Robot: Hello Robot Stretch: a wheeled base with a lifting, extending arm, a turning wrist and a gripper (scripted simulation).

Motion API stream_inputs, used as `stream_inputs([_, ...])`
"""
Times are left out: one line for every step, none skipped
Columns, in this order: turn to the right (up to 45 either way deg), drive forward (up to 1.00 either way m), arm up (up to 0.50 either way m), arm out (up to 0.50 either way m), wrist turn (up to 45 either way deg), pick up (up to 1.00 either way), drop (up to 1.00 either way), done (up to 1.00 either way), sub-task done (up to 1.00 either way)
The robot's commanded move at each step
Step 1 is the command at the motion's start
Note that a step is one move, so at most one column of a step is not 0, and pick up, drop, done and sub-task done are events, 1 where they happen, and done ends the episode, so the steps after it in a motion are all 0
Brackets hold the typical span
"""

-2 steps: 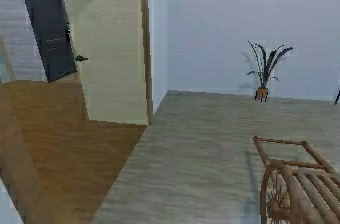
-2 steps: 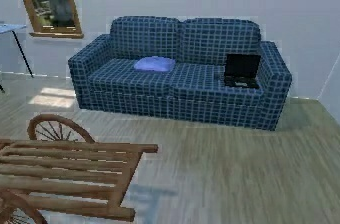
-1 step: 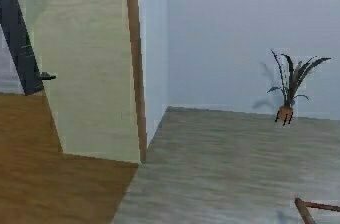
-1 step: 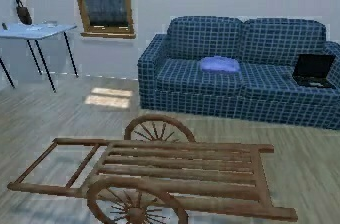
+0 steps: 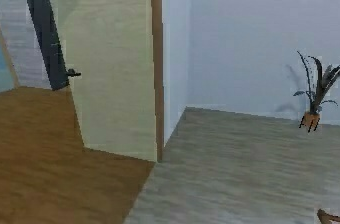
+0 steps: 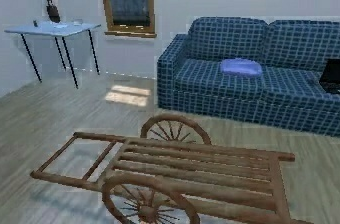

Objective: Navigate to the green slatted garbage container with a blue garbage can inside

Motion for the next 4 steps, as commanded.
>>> stream_inputs([0.0, 0.50, 0.00, 0.00, 0.0, 0.00, 0.00, 0.00, 0.00])
stream_inputs([-45.0, 0.00, 0.00, 0.00, 0.0, 0.00, 0.00, 0.00, 0.00])
stream_inputs([-39.0, 0.00, 0.00, 0.00, 0.0, 0.00, 0.00, 0.00, 0.00])
stream_inputs([0.0, 0.25, 0.00, 0.00, 0.0, 0.00, 0.00, 0.00, 0.00])
